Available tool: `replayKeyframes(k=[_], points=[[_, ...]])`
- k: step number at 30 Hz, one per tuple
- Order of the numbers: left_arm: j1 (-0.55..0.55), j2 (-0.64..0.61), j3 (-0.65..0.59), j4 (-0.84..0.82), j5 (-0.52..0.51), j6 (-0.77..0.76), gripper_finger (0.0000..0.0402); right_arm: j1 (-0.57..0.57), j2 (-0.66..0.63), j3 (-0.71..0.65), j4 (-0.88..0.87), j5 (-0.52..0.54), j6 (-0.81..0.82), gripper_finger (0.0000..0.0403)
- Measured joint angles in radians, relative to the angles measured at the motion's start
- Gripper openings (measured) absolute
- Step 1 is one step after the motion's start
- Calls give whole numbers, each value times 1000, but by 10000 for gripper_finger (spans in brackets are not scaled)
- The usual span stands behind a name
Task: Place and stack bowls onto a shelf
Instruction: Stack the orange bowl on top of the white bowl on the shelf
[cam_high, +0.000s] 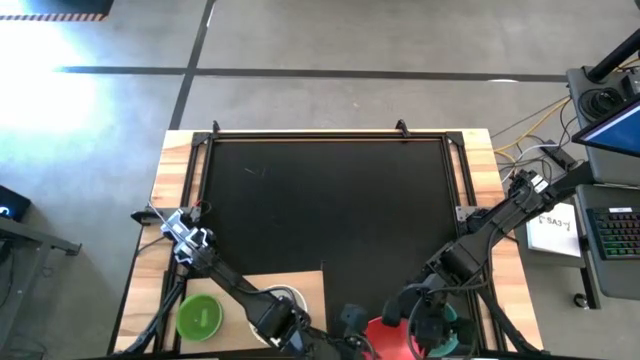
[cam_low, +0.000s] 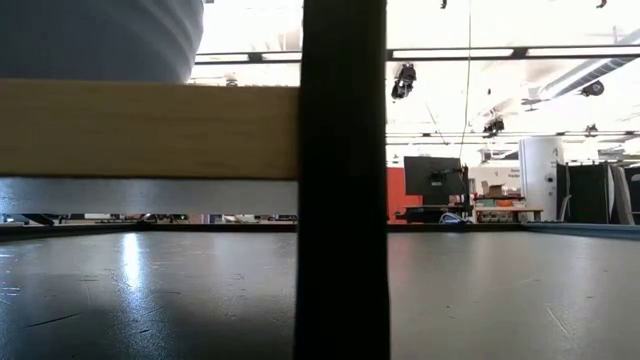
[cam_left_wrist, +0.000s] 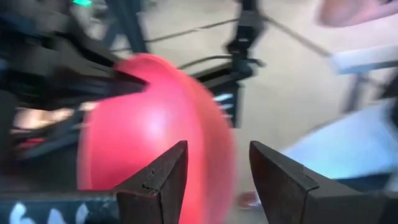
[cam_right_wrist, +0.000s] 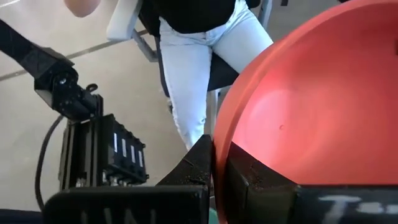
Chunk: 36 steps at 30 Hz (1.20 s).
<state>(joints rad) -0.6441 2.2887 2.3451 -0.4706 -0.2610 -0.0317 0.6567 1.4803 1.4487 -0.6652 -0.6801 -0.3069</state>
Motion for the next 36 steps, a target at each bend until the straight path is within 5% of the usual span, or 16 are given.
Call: replayKeyframes(k=[5, 16, 20, 31, 36], points=[[8, 0, -1, 11, 102, -38, 144, 0, 0, 0, 1, 0, -41, 8], [32, 0, -2, -18, 264, -54, 12, -1, 0, 0, 29, 15, -120, 9], [37, 0, -2, -31, 323, -58, 7, 1, 0, 0, 68, 64, -45, 13], [45, 2, -3, -79, 334, -65, 0, -15, -2, 65, 48, 90, 84, 110], [52, 2, -3, -120, 334, -83, 0, -22, -10, 177, -160, 274, 149, 153]])
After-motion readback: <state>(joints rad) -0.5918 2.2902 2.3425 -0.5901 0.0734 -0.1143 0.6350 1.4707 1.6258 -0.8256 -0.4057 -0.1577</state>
